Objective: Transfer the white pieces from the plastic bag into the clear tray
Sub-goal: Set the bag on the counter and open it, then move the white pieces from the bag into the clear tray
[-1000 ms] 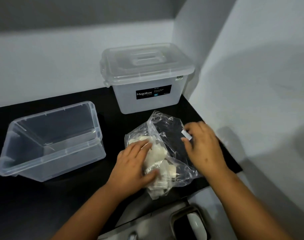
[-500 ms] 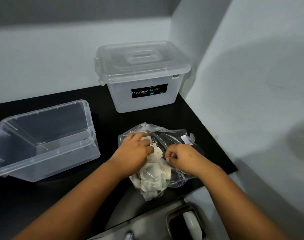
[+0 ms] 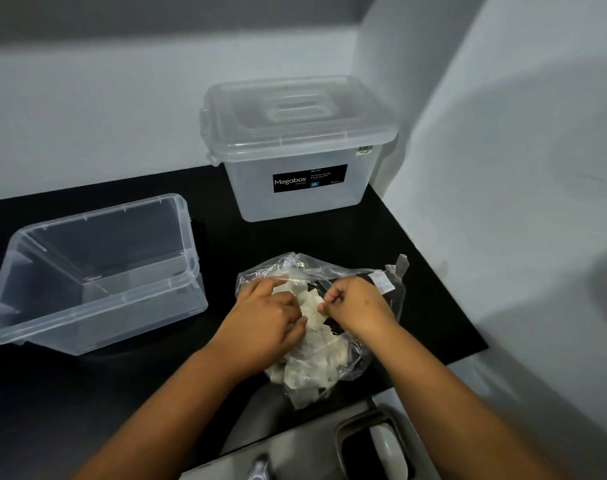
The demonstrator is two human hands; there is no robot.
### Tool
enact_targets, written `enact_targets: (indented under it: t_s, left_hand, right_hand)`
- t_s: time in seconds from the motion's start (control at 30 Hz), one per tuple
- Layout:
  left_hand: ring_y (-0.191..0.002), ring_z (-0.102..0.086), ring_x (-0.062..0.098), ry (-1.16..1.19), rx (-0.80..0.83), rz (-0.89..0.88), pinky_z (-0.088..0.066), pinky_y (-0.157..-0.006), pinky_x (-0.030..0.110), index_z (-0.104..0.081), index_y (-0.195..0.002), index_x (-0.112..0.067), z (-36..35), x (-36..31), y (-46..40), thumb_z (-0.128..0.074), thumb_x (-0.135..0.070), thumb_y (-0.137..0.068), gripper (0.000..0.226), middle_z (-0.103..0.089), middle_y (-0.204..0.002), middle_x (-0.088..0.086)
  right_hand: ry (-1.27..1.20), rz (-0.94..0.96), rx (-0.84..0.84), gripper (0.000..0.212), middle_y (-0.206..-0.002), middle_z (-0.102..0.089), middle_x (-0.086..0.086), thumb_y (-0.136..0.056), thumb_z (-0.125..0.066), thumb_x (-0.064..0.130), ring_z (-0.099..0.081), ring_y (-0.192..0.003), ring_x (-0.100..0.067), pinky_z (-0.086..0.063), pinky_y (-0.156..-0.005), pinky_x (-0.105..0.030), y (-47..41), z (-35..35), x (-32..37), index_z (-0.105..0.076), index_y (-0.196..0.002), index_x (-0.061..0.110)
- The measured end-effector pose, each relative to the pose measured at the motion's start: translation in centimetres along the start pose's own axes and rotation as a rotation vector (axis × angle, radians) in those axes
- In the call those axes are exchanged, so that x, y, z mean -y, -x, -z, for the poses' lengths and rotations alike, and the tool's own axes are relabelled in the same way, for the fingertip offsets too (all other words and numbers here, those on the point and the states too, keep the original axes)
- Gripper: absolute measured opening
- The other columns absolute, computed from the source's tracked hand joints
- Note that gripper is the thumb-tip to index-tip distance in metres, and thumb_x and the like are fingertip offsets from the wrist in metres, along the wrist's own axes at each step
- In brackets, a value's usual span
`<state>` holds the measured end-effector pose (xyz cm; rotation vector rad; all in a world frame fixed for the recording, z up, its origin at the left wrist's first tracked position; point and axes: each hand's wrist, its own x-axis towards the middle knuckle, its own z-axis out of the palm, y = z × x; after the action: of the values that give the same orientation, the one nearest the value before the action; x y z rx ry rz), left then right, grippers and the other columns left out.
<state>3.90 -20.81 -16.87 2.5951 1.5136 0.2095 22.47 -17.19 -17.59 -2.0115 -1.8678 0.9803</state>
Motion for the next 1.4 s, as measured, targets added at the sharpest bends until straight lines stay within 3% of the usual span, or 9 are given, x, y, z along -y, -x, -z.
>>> enact_targets:
  t_s: [0.17, 0.27, 0.43, 0.57, 0.83, 1.0, 1.1, 1.27, 1.4]
  left_hand:
    - [-0.114, -0.048, 0.011, 0.070, 0.037, 0.157, -0.035, -0.100, 0.029, -0.067, -0.073, -0.024, -0.4, -0.6, -0.7, -0.028, -0.056, -0.092, 0.054, -0.065, -0.085, -0.013]
    - [-0.101, -0.050, 0.013, 0.028, 0.063, 0.245, -0.041, -0.091, 0.029, -0.050, -0.061, -0.026, -0.3, -1.3, -1.3, -0.041, -0.054, -0.094, 0.044, -0.054, -0.073, -0.009]
    - [-0.112, -0.045, 0.016, 0.066, 0.100, 0.361, -0.038, -0.092, 0.033, -0.056, -0.088, -0.027, -0.2, -2.5, -2.2, -0.060, -0.047, -0.084, 0.021, -0.060, -0.098, -0.008]
    - [-0.124, -0.037, 0.018, -0.004, 0.202, 0.367, -0.035, -0.099, 0.038, -0.055, -0.119, -0.030, -0.8, -2.6, -2.8, -0.060, -0.045, -0.085, 0.038, -0.051, -0.125, -0.007]
    - [-0.118, -0.040, 0.023, -0.056, 0.250, 0.389, -0.035, -0.096, 0.040, -0.062, -0.107, -0.020, -0.9, -3.2, -3.6, -0.053, -0.035, -0.089, 0.025, -0.059, -0.116, -0.001]
    - [-0.116, -0.045, 0.022, 0.000, 0.164, 0.398, -0.032, -0.100, 0.044, -0.067, -0.098, -0.032, 0.0, -3.2, -3.2, -0.052, -0.034, -0.091, 0.017, -0.064, -0.104, -0.006]
    - [-0.115, -0.047, 0.017, 0.076, 0.001, 0.402, -0.034, -0.102, 0.046, -0.068, -0.094, -0.035, 0.8, -3.2, -2.6, -0.057, -0.040, -0.089, 0.013, -0.066, -0.099, -0.013]
    - [-0.107, -0.047, 0.010, 0.376, -0.225, 0.423, -0.043, -0.090, 0.041, -0.068, -0.083, -0.039, 3.3, -3.0, -1.5, -0.063, -0.048, -0.085, 0.010, -0.062, -0.086, -0.023]
    - [-0.083, -0.061, 0.007, 0.541, -0.316, 0.424, -0.053, -0.077, 0.034, -0.073, -0.087, -0.027, 7.1, -2.4, -0.7, -0.069, -0.036, -0.084, 0.011, -0.067, -0.084, -0.013]
  right_hand:
    - [-0.011, 0.057, -0.094, 0.013, -0.064, -0.059, 0.010, -0.085, -0.071, 0.028, -0.059, -0.062, -0.005, -0.052, -0.065, -0.026, 1.2, 0.9, -0.4, -0.062, -0.076, 0.026]
    - [0.074, 0.105, -0.156, 0.011, -0.064, -0.059, 0.008, -0.089, -0.066, 0.027, -0.059, -0.061, -0.007, -0.051, -0.061, -0.025, 2.3, 2.4, -0.6, -0.062, -0.080, 0.024]
    - [0.107, 0.132, -0.200, 0.008, -0.072, -0.064, 0.005, -0.092, -0.062, 0.028, -0.062, -0.066, -0.012, -0.056, -0.064, -0.034, 3.1, 3.4, -1.1, -0.061, -0.085, 0.023]
    - [0.101, 0.166, -0.210, 0.008, -0.071, -0.065, 0.005, -0.091, -0.063, 0.028, -0.062, -0.065, -0.012, -0.057, -0.064, -0.037, 3.3, 3.2, -1.6, -0.061, -0.085, 0.023]
    - [0.114, 0.230, -0.190, 0.006, -0.071, -0.066, 0.005, -0.092, -0.062, 0.026, -0.063, -0.065, -0.012, -0.056, -0.064, -0.036, 3.4, 3.2, -1.7, -0.063, -0.088, 0.021]
    - [0.130, 0.270, -0.177, 0.004, -0.078, -0.066, 0.005, -0.092, -0.062, 0.025, -0.063, -0.071, -0.013, -0.055, -0.065, -0.032, 3.7, 3.6, -1.0, -0.064, -0.091, 0.022]
    - [0.134, 0.297, -0.177, 0.003, -0.078, -0.068, 0.006, -0.092, -0.062, 0.026, -0.064, -0.073, -0.013, -0.055, -0.067, -0.031, 3.8, 4.4, -0.3, -0.064, -0.093, 0.023]
    - [0.127, 0.373, -0.204, 0.002, -0.077, -0.065, 0.009, -0.090, -0.065, 0.028, -0.062, -0.071, -0.008, -0.048, -0.061, -0.025, 4.2, 6.5, 1.9, -0.064, -0.088, 0.028]
    - [0.114, 0.454, -0.206, 0.003, -0.076, -0.065, 0.010, -0.087, -0.069, 0.028, -0.062, -0.071, -0.009, -0.049, -0.064, -0.026, 4.1, 8.2, 4.7, -0.066, -0.086, 0.027]
